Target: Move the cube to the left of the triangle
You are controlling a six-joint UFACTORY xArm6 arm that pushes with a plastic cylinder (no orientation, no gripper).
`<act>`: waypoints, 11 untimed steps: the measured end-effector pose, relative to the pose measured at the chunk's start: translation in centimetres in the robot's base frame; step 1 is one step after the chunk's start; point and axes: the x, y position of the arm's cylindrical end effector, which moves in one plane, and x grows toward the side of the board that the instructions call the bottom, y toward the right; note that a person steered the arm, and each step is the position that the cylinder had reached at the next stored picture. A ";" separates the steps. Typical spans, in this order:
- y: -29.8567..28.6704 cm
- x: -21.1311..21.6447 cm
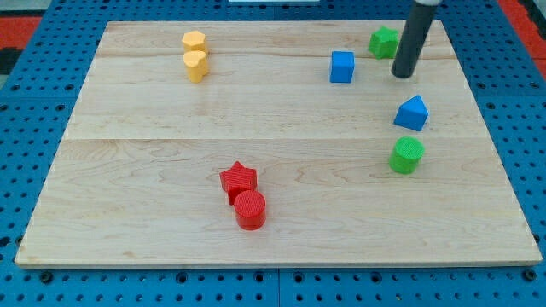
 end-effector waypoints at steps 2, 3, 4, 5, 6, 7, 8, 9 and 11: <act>-13.3 -1.3; -16.3 -3.4; -20.6 -3.1; -16.5 -2.2; -11.8 -0.1; -11.8 1.3; -15.2 0.5; -16.8 1.6; -8.9 7.1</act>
